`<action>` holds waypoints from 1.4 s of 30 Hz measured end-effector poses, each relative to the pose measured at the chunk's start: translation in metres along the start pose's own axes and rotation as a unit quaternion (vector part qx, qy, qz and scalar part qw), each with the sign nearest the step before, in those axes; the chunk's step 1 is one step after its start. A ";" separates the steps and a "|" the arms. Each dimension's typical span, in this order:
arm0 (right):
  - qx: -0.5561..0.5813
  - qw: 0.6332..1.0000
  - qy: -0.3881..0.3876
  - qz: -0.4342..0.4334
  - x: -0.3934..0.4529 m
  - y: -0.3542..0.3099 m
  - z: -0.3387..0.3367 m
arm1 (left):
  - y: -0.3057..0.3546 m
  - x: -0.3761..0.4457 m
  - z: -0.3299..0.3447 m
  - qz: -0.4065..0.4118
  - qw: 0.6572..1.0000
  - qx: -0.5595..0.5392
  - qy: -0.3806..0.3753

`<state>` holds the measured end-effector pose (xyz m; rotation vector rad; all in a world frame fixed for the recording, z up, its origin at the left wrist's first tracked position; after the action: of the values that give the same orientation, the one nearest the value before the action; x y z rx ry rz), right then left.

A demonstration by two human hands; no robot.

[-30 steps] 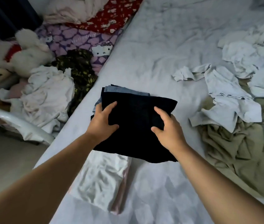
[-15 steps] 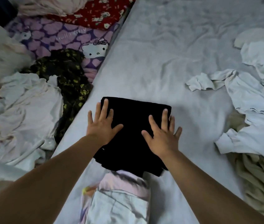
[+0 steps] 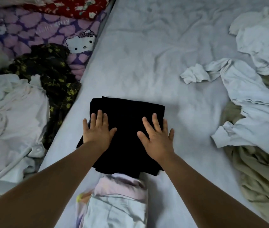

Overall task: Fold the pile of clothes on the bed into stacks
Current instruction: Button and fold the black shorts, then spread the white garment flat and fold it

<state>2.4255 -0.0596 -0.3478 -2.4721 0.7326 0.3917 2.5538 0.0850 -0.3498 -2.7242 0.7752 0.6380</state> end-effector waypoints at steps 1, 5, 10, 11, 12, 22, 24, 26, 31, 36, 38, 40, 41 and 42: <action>0.025 0.999 0.040 -0.020 -0.010 0.001 -0.012 | 0.009 -0.007 -0.011 0.018 0.999 0.000 0.033; 0.122 0.977 0.174 -0.008 -0.060 0.053 -0.055 | 0.074 -0.045 -0.048 0.140 0.970 -0.141 0.143; 0.113 0.968 0.204 0.088 -0.114 0.170 -0.077 | 0.190 -0.086 -0.051 0.255 0.938 -0.199 0.128; 0.098 0.969 0.203 0.105 -0.124 0.196 -0.079 | 0.214 -0.093 -0.046 0.274 0.931 -0.213 0.112; 0.088 0.970 0.194 0.116 -0.133 0.222 -0.078 | 0.238 -0.101 -0.039 0.285 0.926 -0.227 0.099; 0.099 0.965 0.189 0.154 -0.205 0.363 -0.096 | 0.425 -0.109 -0.029 0.274 0.927 -0.240 0.092; 0.110 0.964 0.195 0.145 -0.215 0.371 -0.104 | 0.448 -0.096 -0.037 0.255 0.934 -0.220 0.123; 0.110 0.963 0.201 0.139 -0.226 0.381 -0.108 | 0.469 -0.080 -0.032 0.222 0.955 -0.152 0.122; 0.120 0.962 0.225 0.102 -0.250 0.403 -0.114 | 0.489 -0.064 -0.036 0.184 0.968 -0.058 0.160; 0.108 0.966 0.222 0.078 -0.269 0.406 -0.132 | 0.498 -0.125 -0.058 0.299 0.916 -0.213 0.160; 0.119 0.967 0.216 0.070 -0.273 0.403 -0.139 | 0.491 -0.157 -0.062 0.291 0.920 -0.236 0.114; 0.132 0.967 0.210 0.062 -0.277 0.396 -0.146 | 0.491 -0.182 -0.052 0.299 0.921 -0.243 0.056; 0.138 0.966 0.212 0.051 -0.279 0.391 -0.151 | 0.491 -0.198 -0.045 0.308 0.921 -0.238 0.026; 0.141 0.967 0.207 0.043 -0.282 0.383 -0.155 | 0.489 -0.214 -0.035 0.314 0.921 -0.231 0.000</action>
<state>1.9968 -0.3025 -0.2605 -2.2736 0.9894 -0.2004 2.1354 -0.2383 -0.2698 -2.8452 1.7251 1.0609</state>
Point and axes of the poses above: each hand's wrist, its own x-axis towards the middle knuckle, its own z-axis out of the palm, y = z × x, the point moved 10 cm from there along x, towards the middle knuckle
